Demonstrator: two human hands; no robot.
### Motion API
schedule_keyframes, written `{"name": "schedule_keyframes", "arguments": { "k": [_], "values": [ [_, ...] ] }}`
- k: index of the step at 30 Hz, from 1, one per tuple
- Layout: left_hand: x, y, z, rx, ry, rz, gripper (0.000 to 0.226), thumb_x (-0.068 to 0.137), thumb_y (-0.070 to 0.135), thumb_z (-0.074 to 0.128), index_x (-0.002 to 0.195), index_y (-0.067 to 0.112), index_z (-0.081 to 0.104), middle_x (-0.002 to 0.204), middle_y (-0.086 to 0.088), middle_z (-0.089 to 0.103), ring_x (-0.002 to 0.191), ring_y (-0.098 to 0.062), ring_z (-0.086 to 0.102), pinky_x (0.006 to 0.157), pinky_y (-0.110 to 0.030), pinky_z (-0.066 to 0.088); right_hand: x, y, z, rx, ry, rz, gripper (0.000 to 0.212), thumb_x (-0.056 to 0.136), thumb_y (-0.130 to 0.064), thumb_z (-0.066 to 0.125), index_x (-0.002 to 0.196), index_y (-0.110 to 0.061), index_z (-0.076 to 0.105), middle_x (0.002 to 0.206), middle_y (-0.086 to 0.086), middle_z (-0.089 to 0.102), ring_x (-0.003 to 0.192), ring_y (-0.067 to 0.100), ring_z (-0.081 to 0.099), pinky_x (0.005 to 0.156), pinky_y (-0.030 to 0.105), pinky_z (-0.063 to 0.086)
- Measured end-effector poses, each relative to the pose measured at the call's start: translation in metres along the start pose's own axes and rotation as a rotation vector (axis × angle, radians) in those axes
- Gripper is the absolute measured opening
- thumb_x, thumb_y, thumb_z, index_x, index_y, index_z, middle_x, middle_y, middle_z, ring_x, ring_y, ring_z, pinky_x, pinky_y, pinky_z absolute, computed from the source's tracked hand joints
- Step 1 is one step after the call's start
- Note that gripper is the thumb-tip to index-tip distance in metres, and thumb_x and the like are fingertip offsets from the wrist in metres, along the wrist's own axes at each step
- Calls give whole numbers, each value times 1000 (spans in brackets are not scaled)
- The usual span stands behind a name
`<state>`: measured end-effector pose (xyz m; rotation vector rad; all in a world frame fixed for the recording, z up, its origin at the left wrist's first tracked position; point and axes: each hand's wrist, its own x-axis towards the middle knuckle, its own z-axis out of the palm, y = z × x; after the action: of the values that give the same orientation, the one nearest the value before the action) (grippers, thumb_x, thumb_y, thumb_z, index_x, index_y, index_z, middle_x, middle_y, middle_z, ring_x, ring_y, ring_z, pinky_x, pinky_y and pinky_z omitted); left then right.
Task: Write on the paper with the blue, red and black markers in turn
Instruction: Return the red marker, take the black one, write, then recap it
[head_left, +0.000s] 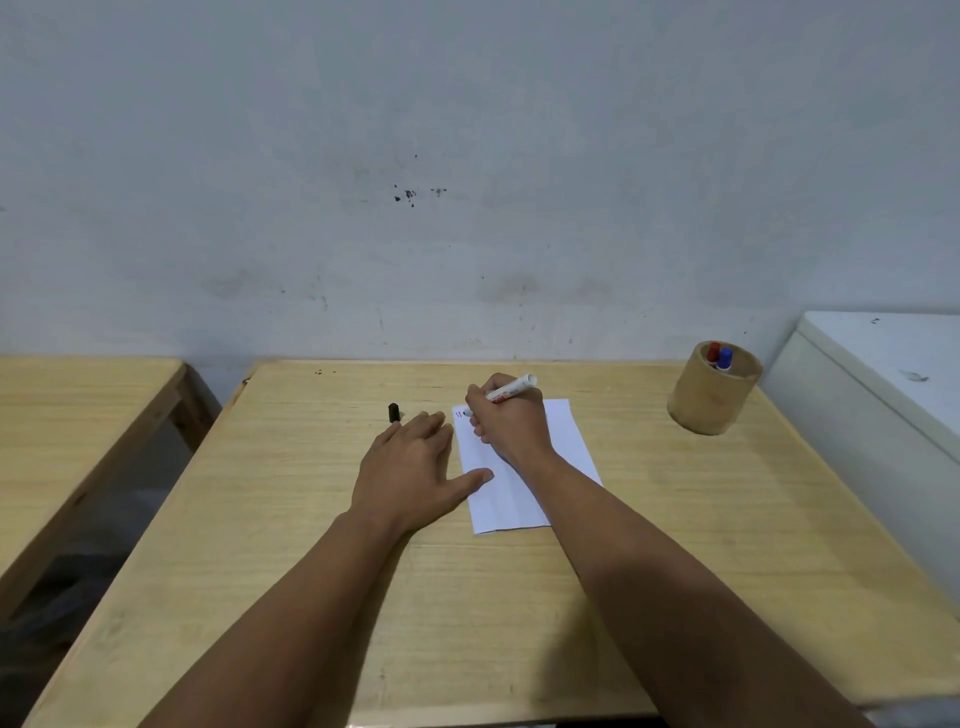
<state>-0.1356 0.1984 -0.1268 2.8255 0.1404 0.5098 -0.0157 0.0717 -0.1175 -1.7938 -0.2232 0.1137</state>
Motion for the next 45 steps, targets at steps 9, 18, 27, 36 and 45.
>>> {"name": "schedule_keyframes", "arguments": {
  "k": [9,18,27,36,45],
  "values": [
    [0,-1,2,1,15,-15,82,78,84,50,127,22,71,149,4,58,142,-15,48,112,-42,40,4,2,2,-100,-28,-35,25,89,-33,72,68,-22,63,69,7,75,58,15,70,56,27,55],
    [0,2,-3,12,-32,-40,81,75,86,49,124,26,72,149,7,58,138,-15,51,109,-40,42,5,-9,-5,218,9,72,31,91,-36,81,79,-11,66,57,1,70,48,18,63,45,26,52],
    [12,10,-34,52,183,-65,43,83,67,60,106,34,74,112,5,70,102,-27,62,79,-42,52,9,-59,-63,460,7,126,43,86,-62,80,95,-19,79,76,0,78,53,13,58,44,22,42],
    [22,-10,-49,-237,94,-461,22,97,20,63,112,15,77,114,-6,75,106,-30,67,87,-36,52,-18,-54,-116,445,2,189,11,98,-25,74,101,-15,71,87,9,84,45,11,52,41,20,37],
    [72,59,-86,-1169,107,-558,9,94,10,71,90,10,78,92,-11,78,90,-24,74,89,-37,60,-49,-65,-144,265,-56,83,13,85,-12,87,95,-19,84,81,-5,75,62,9,63,49,23,46]
  ]
}}
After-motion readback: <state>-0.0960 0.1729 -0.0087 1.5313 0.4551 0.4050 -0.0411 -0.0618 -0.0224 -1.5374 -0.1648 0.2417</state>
